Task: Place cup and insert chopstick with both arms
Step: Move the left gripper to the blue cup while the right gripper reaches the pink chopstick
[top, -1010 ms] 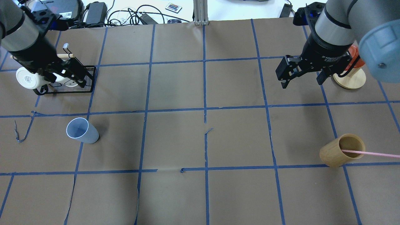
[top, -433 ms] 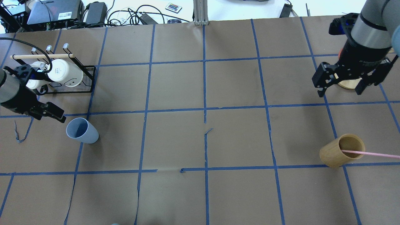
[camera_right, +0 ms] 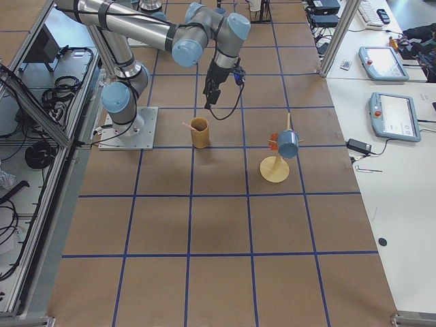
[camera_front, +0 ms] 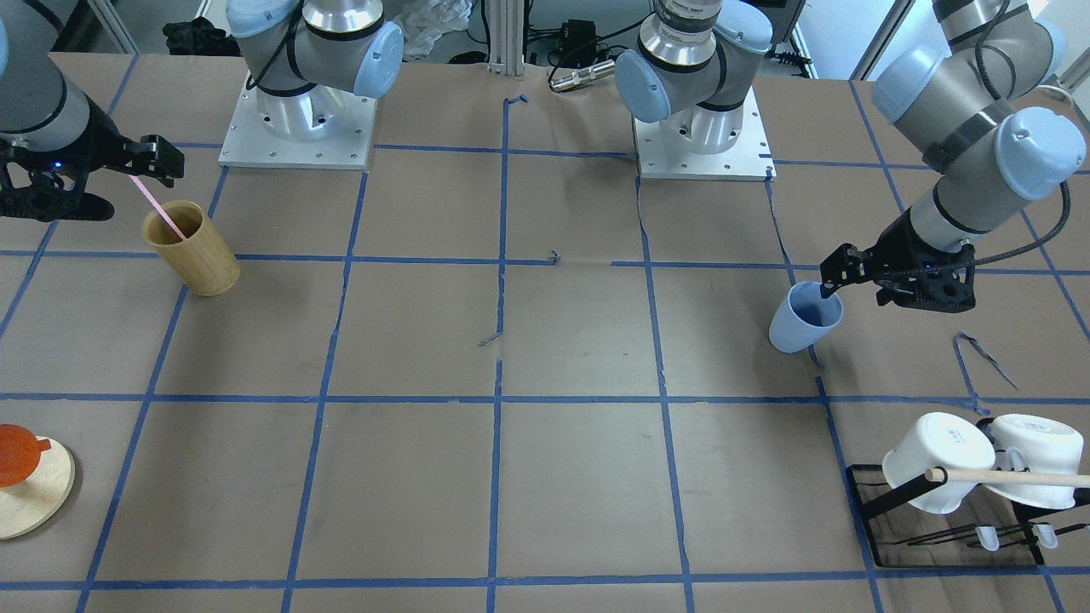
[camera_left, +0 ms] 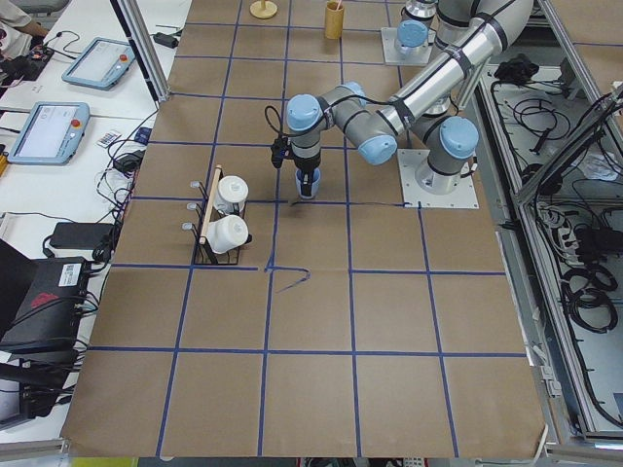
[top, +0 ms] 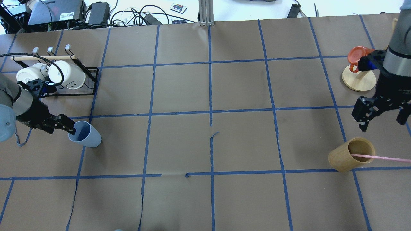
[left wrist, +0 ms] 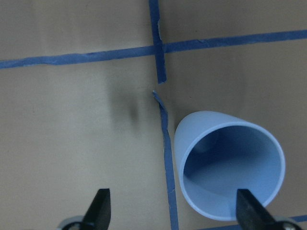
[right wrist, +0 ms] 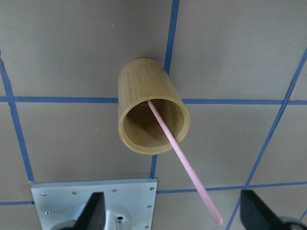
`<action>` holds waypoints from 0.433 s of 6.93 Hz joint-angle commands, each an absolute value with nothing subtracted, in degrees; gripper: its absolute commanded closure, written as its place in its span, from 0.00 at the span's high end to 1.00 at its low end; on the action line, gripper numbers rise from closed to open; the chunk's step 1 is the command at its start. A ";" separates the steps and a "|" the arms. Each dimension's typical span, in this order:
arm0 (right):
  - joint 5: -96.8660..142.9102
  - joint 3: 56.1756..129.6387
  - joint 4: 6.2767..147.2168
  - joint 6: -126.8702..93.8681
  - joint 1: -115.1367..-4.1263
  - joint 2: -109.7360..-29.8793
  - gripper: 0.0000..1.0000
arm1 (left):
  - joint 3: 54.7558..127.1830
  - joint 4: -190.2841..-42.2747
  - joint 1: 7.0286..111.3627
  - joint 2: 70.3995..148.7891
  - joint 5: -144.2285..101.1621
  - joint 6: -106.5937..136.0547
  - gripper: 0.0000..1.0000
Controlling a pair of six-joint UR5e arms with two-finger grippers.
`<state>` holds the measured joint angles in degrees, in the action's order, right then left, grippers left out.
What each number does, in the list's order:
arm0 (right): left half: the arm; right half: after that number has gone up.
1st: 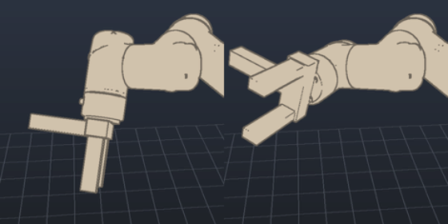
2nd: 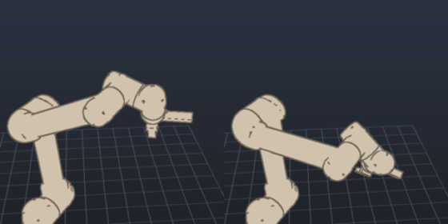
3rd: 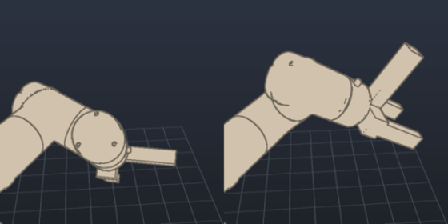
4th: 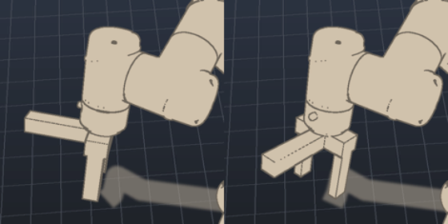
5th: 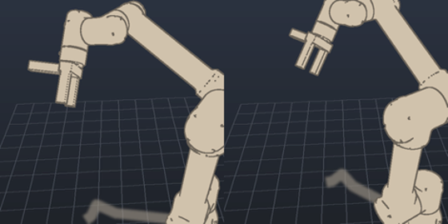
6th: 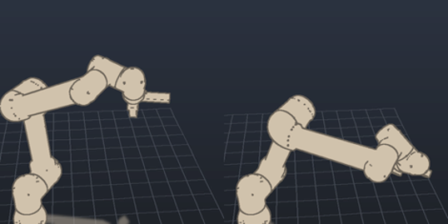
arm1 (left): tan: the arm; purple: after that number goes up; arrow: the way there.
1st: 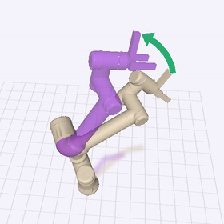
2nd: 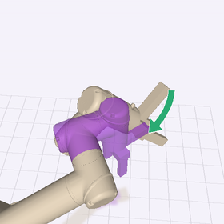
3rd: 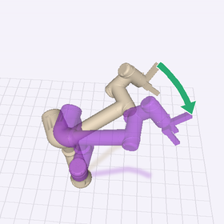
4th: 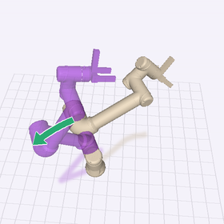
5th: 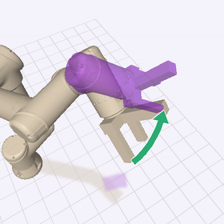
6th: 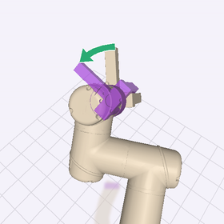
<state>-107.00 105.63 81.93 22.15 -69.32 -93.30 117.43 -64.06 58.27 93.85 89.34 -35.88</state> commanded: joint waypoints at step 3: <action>-112.20 113.20 81.47 26.37 -62.49 -92.37 0.92 | 119.44 -63.90 58.36 95.71 89.30 -33.66 0.42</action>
<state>-109.27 112.54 81.46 26.26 -62.94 -92.45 118.50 -63.88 58.30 95.39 89.24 -33.69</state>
